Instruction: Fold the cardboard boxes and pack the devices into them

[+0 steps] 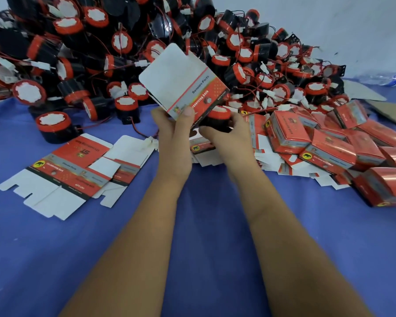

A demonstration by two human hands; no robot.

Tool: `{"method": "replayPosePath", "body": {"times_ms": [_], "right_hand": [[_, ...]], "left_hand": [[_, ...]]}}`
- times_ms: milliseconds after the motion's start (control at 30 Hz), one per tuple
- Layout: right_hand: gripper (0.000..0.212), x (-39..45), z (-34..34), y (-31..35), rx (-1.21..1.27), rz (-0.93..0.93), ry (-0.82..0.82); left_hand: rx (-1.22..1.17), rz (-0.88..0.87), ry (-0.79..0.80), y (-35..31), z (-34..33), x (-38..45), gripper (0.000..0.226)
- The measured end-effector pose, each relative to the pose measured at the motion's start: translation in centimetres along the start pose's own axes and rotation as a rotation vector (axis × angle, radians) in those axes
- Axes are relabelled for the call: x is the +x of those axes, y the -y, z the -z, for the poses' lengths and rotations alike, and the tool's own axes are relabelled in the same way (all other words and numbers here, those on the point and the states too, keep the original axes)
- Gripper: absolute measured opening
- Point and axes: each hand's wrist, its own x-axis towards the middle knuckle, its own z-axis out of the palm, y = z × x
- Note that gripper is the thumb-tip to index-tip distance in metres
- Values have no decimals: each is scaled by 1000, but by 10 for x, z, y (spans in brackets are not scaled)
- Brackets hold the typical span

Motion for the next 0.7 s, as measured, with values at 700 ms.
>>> {"method": "replayPosePath", "body": {"times_ms": [700], "right_hand": [[62, -15, 1, -7, -449, 444, -99]], "left_hand": [[438, 127, 165, 22, 20, 16, 55]]}}
